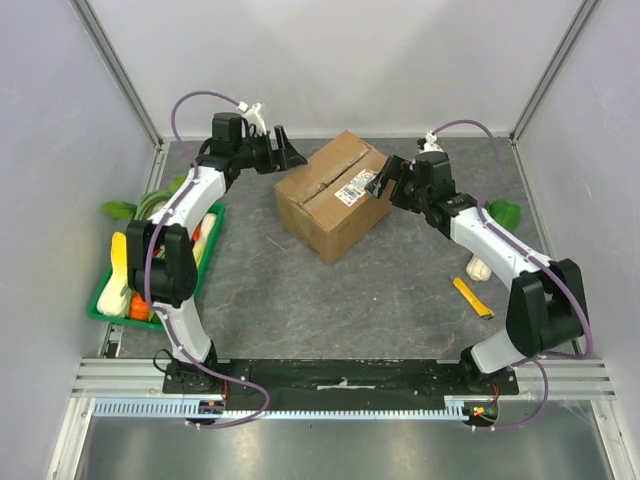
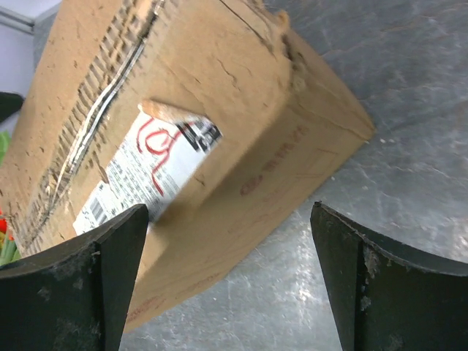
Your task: Unpack the express box
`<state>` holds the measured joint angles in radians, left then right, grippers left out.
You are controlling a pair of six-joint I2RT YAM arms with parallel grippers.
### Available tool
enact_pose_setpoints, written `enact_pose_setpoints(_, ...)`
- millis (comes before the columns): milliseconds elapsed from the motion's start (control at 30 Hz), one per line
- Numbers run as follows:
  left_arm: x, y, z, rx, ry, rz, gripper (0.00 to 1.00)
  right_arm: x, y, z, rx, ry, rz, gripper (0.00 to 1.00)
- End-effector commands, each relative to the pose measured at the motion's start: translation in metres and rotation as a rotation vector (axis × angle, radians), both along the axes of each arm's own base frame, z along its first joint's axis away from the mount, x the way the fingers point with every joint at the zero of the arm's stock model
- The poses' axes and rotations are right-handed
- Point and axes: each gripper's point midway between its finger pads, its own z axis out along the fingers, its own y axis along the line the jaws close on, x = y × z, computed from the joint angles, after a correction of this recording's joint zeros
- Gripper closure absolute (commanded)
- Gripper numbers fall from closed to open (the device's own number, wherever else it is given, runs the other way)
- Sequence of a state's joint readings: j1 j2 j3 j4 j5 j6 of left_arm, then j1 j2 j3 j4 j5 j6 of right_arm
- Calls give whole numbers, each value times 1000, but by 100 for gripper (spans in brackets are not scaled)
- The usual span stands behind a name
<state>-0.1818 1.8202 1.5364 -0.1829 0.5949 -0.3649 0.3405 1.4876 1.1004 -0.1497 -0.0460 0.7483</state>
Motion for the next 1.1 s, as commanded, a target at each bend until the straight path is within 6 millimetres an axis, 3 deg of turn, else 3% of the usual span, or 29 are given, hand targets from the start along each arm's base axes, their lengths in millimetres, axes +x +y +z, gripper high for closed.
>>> enact_pose_setpoints(0,-11,-17,-7,-59,79,-90,16,29,29,25,100,-91,77,2)
enact_pose_setpoints(167,-32,-22,-24,-106,159,-140,23,37,47,2,122,-23,145,8)
enact_pose_setpoints(200,-39,-24,-22,-124,164,-165,25,38,51,3,128,-21,165,10)
enact_pose_setpoints(233,-51,-25,-33,-136,210,-168,27,37,53,0,128,-11,179,12)
enact_pose_setpoints(300,-66,-24,-26,-159,210,-180,32,35,57,-5,129,14,208,18)
enact_pose_setpoints(333,-80,-22,-39,-162,255,-181,38,34,59,-6,128,21,220,20)
enact_pose_setpoints(367,-90,-20,-27,-163,227,-173,39,32,62,-5,130,23,237,23)
enact_pose_setpoints(400,-102,-17,-39,-166,256,-157,40,29,64,-7,123,37,248,25)
enact_pose_setpoints(633,-151,1,-41,-117,231,-103,43,-2,69,-22,-21,156,256,29)
enact_pose_setpoints(733,-152,14,-41,-44,189,-47,36,-4,49,-23,-91,178,157,27)
enact_pose_setpoints(767,-147,20,-41,-13,173,-12,34,0,44,-12,-105,153,129,25)
enact_pose_setpoints(833,-139,27,-26,24,126,23,27,5,23,-2,-164,135,37,21)
enact_pose_setpoints(867,-133,31,-19,42,99,49,24,9,18,18,-170,93,16,14)
enact_pose_setpoints(933,-126,35,5,54,23,74,9,11,-5,39,-220,55,-57,2)
enact_pose_setpoints(967,-122,38,12,66,-2,97,5,12,-14,50,-243,31,-80,2)
enact_pose_setpoints(1067,-119,47,38,88,-82,139,3,-5,-60,50,-350,52,-158,2)
